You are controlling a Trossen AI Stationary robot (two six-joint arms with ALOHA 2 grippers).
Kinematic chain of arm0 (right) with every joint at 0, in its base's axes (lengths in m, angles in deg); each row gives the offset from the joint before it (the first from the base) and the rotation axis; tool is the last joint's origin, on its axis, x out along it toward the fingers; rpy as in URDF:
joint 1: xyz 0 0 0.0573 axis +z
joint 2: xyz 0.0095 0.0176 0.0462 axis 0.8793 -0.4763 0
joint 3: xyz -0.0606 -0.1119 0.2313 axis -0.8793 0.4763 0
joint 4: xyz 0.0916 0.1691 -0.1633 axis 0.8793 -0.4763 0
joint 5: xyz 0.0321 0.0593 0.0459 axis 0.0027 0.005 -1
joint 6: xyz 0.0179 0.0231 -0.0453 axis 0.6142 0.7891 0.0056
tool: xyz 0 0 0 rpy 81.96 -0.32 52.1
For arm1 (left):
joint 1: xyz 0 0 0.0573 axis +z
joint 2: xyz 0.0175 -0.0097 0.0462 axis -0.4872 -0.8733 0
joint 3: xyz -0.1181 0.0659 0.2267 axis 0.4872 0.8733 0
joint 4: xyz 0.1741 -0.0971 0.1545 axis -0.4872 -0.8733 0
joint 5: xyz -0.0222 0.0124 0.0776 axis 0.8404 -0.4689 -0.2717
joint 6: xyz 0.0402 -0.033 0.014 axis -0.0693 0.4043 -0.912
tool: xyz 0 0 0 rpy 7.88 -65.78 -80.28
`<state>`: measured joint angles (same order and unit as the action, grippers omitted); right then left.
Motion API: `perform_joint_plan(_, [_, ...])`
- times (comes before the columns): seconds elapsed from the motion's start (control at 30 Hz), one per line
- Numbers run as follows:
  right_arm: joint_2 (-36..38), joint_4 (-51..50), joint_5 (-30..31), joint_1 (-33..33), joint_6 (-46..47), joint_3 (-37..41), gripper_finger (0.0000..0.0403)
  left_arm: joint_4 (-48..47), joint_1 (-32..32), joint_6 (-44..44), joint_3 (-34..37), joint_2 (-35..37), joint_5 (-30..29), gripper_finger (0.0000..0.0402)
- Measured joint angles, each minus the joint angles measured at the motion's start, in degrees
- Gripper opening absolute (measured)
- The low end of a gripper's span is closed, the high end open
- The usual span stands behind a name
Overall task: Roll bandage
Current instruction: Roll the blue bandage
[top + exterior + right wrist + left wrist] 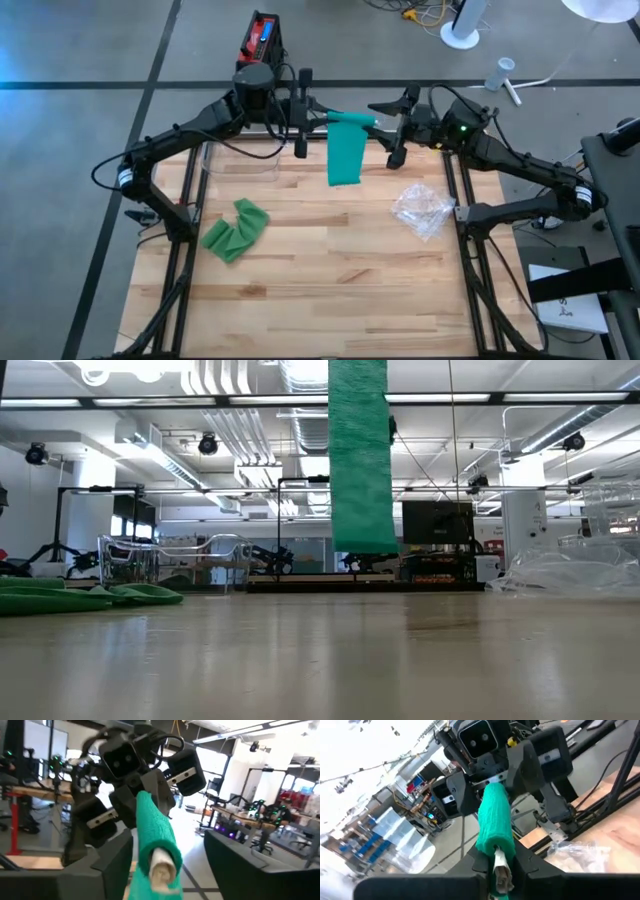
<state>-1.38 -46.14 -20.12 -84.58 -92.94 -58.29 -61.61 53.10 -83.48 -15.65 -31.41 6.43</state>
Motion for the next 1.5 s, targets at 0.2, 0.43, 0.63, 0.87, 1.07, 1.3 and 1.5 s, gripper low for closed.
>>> perform_joint_plan(0.2, [2.6,-0.6,-0.7,0.0,4.0,0.0,0.0266,1.6,-0.3,-1.7,0.0,0.0,0.0,0.0014])
perform_joint_plan(0.43, [2.3,-3.3,-3.1,-0.3,1.1,-1.8,0.0243,6.3,-0.6,0.5,1.9,-0.2,0.0,0.0014])
perform_joint_plan(0.63, [-0.7,-11.2,-1.3,-0.2,-11.3,-6.2,0.0218,12.0,-0.2,9.6,5.5,-0.3,0.0,0.0014])
perform_joint_plan(0.87, [-5.0,-13.7,0.6,-0.3,-19.0,-10.2,0.0197,16.8,-0.1,14.6,9.6,-0.3,-0.2,0.0017])
perform_joint_plan(1.07, [-9.3,-19.1,0.3,-0.3,-22.7,-13.9,0.0146,19.3,0.2,16.4,11.3,-0.3,-0.3,0.0019])
perform_joint_plan(1.3, [-10.4,-22.9,0.0,-0.3,-26.8,-17.0,0.0029,17.4,0.9,14.7,11.3,0.0,-0.5,0.0025])
perform_joint_plan(1.5, [-10.3,-24.6,-0.7,-0.2,-30.9,-17.4,0.0025,12.6,1.2,13.3,11.2,1.5,-0.4,0.0039])
